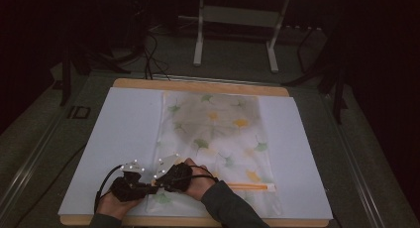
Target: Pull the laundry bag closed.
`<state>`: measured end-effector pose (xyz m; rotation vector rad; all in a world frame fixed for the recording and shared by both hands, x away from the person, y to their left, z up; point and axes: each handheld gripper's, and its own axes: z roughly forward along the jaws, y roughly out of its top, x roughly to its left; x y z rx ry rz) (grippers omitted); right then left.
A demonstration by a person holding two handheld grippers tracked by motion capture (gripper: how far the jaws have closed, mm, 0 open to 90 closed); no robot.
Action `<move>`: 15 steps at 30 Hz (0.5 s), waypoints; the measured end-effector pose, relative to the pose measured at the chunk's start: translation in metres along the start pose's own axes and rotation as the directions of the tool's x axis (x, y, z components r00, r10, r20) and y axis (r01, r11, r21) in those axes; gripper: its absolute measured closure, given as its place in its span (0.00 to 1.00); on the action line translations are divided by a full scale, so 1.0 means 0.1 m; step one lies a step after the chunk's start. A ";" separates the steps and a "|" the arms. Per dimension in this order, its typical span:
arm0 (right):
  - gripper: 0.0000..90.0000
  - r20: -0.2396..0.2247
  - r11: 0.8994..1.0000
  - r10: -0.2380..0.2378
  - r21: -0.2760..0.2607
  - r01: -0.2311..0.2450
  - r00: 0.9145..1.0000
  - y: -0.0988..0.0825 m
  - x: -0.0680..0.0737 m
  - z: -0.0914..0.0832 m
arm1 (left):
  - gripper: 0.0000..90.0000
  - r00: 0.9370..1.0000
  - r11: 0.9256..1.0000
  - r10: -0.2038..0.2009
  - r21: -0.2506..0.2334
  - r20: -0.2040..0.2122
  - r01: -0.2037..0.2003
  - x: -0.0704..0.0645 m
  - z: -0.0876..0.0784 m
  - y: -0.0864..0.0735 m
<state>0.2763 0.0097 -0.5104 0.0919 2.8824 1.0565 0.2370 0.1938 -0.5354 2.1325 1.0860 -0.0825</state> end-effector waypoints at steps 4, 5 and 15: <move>0.94 0.006 1.000 -0.005 0.014 0.005 1.000 -0.02 0.00 0.01 | 0.96 1.000 1.000 -0.003 -0.001 -0.002 0.003 0.01 -0.01 -0.01; 0.94 0.008 1.000 -0.008 0.018 0.007 1.000 -0.02 0.00 0.01 | 0.96 1.000 1.000 -0.003 -0.002 -0.001 0.003 0.01 -0.02 -0.01; 0.94 0.023 0.999 -0.019 0.044 0.018 1.000 -0.05 0.01 0.03 | 0.96 1.000 1.000 -0.002 0.000 -0.009 0.002 0.03 -0.04 -0.02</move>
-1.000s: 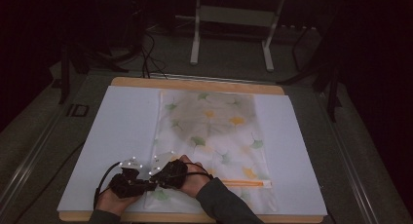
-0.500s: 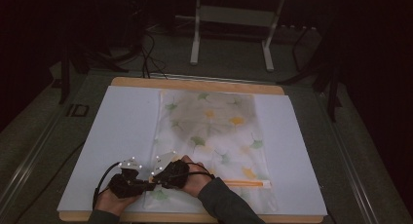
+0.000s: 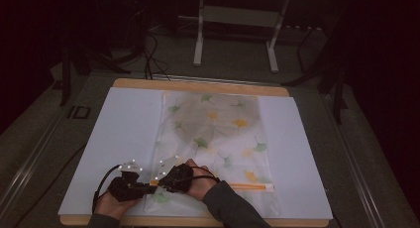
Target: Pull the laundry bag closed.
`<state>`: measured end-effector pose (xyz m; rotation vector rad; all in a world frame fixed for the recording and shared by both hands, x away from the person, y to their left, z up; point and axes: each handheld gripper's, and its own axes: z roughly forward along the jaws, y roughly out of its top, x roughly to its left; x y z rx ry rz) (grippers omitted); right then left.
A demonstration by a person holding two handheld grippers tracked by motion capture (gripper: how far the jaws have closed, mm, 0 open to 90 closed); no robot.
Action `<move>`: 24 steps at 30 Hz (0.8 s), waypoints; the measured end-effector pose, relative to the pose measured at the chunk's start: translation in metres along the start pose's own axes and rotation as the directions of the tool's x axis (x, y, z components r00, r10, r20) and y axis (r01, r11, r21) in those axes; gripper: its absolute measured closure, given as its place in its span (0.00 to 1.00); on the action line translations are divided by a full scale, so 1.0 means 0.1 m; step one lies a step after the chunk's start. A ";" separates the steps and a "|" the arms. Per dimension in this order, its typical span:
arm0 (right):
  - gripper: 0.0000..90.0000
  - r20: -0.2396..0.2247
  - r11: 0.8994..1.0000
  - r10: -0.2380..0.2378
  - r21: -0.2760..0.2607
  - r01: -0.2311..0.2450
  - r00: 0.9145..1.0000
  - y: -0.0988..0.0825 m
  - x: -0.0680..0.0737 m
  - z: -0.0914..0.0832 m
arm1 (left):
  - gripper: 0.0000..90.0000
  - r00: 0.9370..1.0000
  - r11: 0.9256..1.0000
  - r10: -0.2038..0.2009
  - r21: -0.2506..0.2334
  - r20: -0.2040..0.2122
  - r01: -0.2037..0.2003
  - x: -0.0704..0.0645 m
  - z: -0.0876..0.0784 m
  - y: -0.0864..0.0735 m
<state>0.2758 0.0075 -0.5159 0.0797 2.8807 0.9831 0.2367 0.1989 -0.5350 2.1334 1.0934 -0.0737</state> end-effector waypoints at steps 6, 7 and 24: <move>0.94 -0.001 1.000 -0.003 0.005 0.003 1.000 0.00 0.00 0.00 | 0.96 1.000 1.000 0.000 -0.002 -0.002 0.000 0.00 0.00 0.00; 0.94 -0.001 1.000 0.001 0.008 -0.001 1.000 -0.01 0.00 0.00 | 0.96 1.000 1.000 -0.001 -0.003 -0.002 0.001 0.00 -0.01 0.00; 0.94 0.017 0.998 -0.005 0.055 0.004 1.000 -0.13 -0.03 -0.01 | 0.96 1.000 1.000 -0.005 -0.016 -0.004 0.005 0.02 -0.04 -0.01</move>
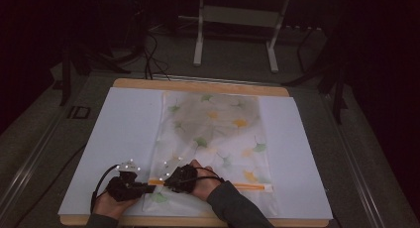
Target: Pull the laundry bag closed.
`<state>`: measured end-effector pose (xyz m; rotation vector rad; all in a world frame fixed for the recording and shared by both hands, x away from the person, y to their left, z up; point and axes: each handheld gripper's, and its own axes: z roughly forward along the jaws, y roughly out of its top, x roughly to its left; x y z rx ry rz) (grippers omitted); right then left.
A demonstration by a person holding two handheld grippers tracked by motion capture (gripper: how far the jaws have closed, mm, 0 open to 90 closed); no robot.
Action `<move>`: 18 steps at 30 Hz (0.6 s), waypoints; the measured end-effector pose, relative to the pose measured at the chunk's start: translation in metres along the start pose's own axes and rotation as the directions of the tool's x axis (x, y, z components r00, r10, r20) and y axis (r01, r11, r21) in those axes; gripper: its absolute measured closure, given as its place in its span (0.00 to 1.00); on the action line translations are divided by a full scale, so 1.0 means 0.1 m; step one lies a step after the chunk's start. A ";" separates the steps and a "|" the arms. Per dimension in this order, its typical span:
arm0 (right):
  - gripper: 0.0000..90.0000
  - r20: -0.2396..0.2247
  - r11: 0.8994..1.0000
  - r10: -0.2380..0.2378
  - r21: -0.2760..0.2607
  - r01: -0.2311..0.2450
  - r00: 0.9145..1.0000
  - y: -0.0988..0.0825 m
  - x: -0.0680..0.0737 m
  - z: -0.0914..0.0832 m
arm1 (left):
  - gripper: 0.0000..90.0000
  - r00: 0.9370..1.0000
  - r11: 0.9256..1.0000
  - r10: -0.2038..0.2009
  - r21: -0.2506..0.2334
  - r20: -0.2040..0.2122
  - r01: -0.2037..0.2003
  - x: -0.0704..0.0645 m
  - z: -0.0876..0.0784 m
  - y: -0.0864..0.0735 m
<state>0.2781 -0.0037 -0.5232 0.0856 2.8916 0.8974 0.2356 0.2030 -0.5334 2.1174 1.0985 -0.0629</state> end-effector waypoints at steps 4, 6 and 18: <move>0.94 0.004 1.000 0.005 0.002 -0.005 1.000 -0.03 -0.01 -0.02 | 0.96 1.000 1.000 0.001 -0.001 -0.002 -0.001 0.00 -0.01 0.00; 0.94 0.004 1.000 0.005 0.005 -0.005 1.000 -0.04 -0.01 -0.03 | 0.96 1.000 1.000 0.003 -0.002 0.000 -0.003 0.01 -0.01 0.00; 0.94 0.009 1.000 -0.002 0.028 0.002 1.000 -0.08 -0.02 -0.08 | 0.96 1.000 1.000 -0.001 -0.009 -0.001 0.001 0.01 -0.02 0.00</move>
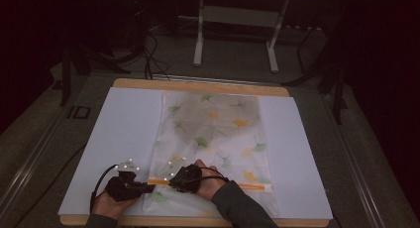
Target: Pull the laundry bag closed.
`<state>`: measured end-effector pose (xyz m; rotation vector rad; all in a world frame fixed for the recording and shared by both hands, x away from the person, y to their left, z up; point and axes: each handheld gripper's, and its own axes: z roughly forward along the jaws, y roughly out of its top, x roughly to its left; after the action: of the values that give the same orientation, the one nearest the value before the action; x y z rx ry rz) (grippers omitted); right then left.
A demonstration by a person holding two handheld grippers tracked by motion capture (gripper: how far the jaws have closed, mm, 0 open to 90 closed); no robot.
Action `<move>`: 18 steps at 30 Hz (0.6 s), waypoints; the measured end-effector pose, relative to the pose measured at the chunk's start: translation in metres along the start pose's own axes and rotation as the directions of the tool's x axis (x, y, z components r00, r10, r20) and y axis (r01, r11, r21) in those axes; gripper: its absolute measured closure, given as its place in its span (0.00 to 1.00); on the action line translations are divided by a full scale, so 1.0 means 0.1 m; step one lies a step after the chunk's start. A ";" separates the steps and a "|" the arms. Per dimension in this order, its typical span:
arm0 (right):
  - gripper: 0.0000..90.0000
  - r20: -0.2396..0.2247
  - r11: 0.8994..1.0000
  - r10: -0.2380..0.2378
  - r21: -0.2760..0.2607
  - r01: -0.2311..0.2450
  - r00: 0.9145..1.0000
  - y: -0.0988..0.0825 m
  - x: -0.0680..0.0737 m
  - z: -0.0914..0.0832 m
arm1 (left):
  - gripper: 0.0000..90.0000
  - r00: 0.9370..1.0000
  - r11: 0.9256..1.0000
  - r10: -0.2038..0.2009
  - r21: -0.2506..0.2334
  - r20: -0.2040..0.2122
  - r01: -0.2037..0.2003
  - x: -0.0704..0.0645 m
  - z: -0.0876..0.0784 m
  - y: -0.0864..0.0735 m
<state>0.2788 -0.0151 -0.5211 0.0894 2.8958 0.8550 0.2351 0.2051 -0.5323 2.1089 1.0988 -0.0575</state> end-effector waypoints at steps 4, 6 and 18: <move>0.94 0.005 1.000 -0.001 0.005 0.001 1.000 -0.02 0.00 -0.02 | 0.96 1.000 1.000 0.001 -0.003 0.000 -0.001 0.00 0.00 0.00; 0.94 0.007 1.000 0.000 0.010 0.000 1.000 -0.03 0.00 -0.03 | 0.96 1.000 1.000 -0.004 -0.005 0.001 0.004 0.00 0.00 0.00; 0.94 0.011 1.000 -0.006 0.021 0.006 1.000 -0.10 0.00 -0.07 | 0.96 1.000 1.000 -0.003 -0.007 0.001 0.003 0.00 -0.01 0.00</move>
<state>0.2779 -0.0273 -0.5202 0.0874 2.8939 0.8204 0.2346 0.2060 -0.5318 2.1010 1.1002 -0.0561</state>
